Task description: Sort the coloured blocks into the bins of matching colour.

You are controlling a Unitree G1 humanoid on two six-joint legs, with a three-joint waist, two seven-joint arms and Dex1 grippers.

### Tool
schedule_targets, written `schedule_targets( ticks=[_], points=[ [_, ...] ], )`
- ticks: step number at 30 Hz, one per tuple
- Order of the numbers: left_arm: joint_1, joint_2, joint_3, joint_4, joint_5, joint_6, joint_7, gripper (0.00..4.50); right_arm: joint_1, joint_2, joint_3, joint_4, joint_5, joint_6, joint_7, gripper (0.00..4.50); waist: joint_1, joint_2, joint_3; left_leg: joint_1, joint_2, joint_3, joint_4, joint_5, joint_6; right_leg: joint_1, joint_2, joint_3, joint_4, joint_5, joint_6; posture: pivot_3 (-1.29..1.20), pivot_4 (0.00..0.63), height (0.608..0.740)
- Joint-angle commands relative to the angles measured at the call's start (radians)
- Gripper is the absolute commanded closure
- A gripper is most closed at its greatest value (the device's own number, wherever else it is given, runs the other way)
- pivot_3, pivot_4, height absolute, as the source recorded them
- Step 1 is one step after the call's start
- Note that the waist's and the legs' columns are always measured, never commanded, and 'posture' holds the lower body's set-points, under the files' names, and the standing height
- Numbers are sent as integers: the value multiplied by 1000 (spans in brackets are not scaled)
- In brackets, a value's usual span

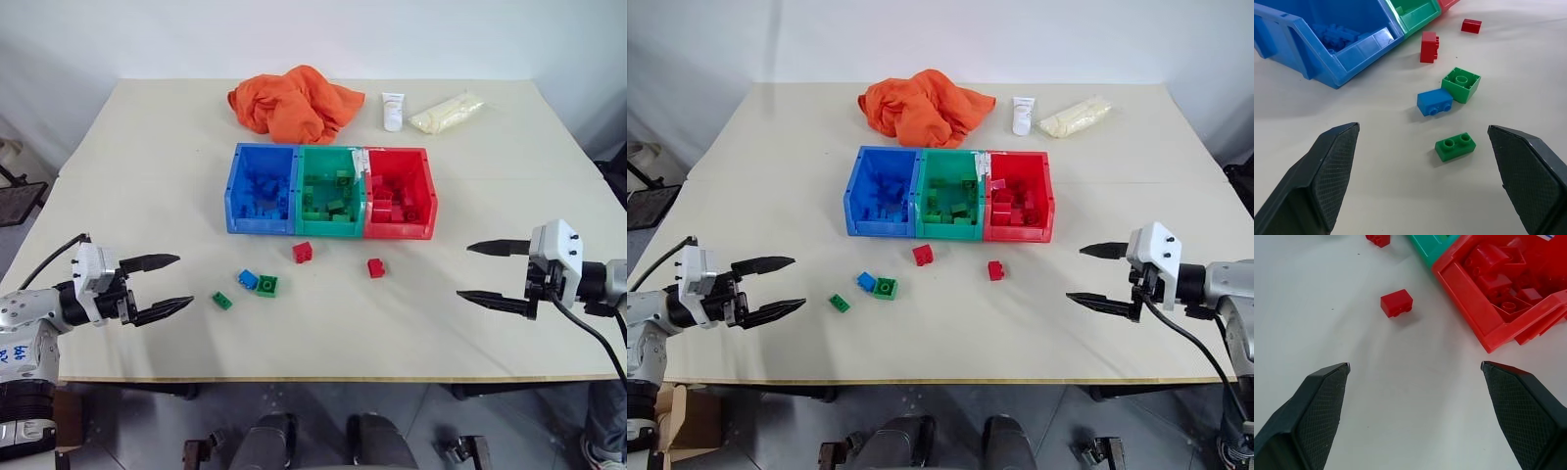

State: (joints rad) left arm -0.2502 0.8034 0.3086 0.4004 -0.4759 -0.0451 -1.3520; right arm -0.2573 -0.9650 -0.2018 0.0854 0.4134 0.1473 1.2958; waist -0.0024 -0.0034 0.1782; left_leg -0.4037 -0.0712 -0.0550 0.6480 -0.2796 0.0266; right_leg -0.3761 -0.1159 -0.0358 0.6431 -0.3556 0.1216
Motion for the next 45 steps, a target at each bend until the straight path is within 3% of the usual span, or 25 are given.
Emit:
schedule_targets(
  ticks=[1, 5, 12, 19, 24, 32, 38, 45],
  points=[
    [-5, 11, 23, -25, -29, 2, -19, 23, 0, 4, -18, -30, 9, -6, -10, 0, 0, 0, 0, 0, 0, 0, 0, 0, 0, 0, 0, 0, 0, 0, 0, 0, 150, 740],
    [-36, -2, 29, -8, -7, 11, 69, 23, 4, 8, -18, -43, 13, 15, -26, 0, 1, 0, 0, 0, 0, 0, 0, 0, 0, 0, 0, 0, 0, 0, 0, 0, 150, 740],
    [-34, -7, -17, -91, -17, 64, 55, 23, 45, -26, -19, -64, 4, 112, -48, 0, 3, 0, 0, 0, 0, 0, 0, 0, 0, 0, 0, 0, 1, 0, 0, 0, 150, 740],
    [-79, -6, -43, -50, -44, 112, -27, 23, 183, -126, -168, 8, -14, 107, -24, 0, 5, 0, 0, 0, -1, 0, 1, 0, 1, 0, 0, 0, 0, 0, 0, 0, 150, 740],
    [-117, -19, -54, -6, -26, 87, -63, 23, 222, -151, -206, 8, -17, 100, -12, 0, -2, 0, 0, 0, 0, 0, 1, 0, 1, 0, 0, 0, 0, 0, 0, 0, 150, 740],
    [-146, -47, -57, -45, -37, 77, -66, 23, 99, -95, -48, -104, -19, 187, -67, 0, -2, 0, 0, 0, 1, 1, 1, 0, 1, 0, 1, 0, 1, 0, 0, 0, 150, 740],
    [-47, -48, -22, -156, -79, 97, -61, 23, -92, 70, 157, -139, -46, 275, -137, 0, -2, 0, 0, 0, 1, 1, 1, -1, 0, 0, 1, 1, 1, 0, 0, 0, 150, 740],
    [85, -53, 37, -226, -120, 90, -57, 23, -200, 220, 280, -40, -100, 238, -165, 0, 3, 0, 0, 0, 1, 0, 1, -1, 0, -1, 0, 1, 1, 0, 0, 0, 150, 740]
  ],
)
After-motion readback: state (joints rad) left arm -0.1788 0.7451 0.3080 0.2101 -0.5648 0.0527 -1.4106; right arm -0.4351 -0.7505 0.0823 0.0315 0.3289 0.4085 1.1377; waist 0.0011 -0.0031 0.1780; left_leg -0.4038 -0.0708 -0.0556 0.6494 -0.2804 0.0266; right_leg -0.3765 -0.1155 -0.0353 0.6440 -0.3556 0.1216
